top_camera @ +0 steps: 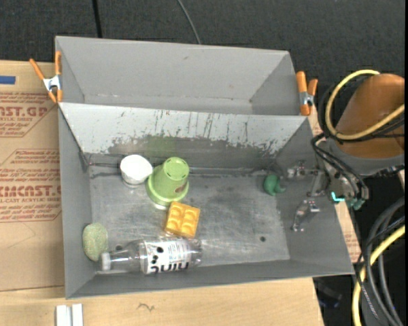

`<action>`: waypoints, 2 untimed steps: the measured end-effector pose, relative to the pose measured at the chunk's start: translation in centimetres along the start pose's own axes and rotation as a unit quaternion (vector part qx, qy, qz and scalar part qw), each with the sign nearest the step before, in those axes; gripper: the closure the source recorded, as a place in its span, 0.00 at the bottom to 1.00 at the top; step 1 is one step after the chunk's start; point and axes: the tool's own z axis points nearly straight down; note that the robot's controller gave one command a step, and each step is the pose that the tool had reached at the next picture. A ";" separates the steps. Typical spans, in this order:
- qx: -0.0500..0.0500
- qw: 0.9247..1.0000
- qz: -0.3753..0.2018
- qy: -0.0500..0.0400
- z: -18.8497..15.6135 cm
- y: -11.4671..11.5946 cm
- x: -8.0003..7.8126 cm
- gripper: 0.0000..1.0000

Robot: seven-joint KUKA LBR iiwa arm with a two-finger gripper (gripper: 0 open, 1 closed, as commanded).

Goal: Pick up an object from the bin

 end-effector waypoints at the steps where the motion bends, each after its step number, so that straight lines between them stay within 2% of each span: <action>1: 0.001 1.000 -0.001 -0.003 -0.3 0.1 -0.2 0.00; 2: 0.001 1.000 0.029 -0.007 6.6 -0.4 -4.7 0.00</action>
Offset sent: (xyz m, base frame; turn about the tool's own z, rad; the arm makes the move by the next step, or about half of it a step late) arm 0.0656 -0.0061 -0.1077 0.0892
